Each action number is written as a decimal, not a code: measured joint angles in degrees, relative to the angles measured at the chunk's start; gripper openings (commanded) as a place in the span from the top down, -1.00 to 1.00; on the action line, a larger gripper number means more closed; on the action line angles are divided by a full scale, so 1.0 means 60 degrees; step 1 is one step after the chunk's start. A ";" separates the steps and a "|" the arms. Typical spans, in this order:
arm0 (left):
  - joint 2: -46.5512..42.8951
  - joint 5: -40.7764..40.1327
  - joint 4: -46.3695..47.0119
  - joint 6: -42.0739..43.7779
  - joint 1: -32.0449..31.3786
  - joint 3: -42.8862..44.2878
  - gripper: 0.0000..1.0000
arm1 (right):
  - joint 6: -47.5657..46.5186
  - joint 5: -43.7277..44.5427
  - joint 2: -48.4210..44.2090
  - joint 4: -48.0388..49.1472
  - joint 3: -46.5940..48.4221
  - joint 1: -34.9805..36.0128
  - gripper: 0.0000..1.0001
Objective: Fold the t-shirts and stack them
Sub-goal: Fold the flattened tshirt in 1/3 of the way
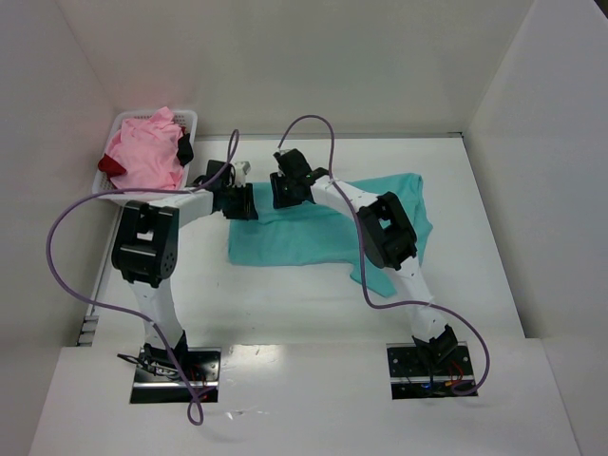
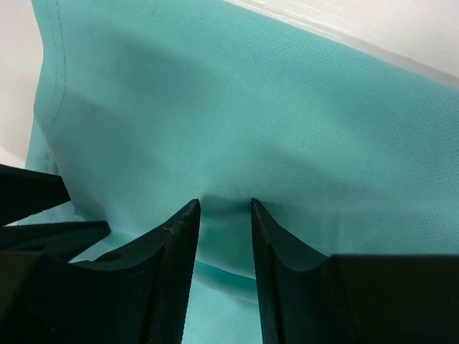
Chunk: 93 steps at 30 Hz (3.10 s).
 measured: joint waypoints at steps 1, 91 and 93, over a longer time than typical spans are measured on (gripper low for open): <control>-0.0018 0.0058 0.0011 0.0062 0.0000 -0.0018 0.05 | 0.0000 0.0000 0.0004 0.0000 0.0000 0.0000 0.18; -0.0033 -0.1016 -0.0219 -0.0484 0.0634 0.0554 -0.05 | 0.0113 -0.0342 0.0157 0.0521 -0.0025 -0.0441 0.31; -0.0029 -0.0933 -0.0095 -0.0495 0.0703 0.0535 -0.05 | 0.0113 -0.0342 0.0157 0.0521 -0.0025 -0.0441 0.31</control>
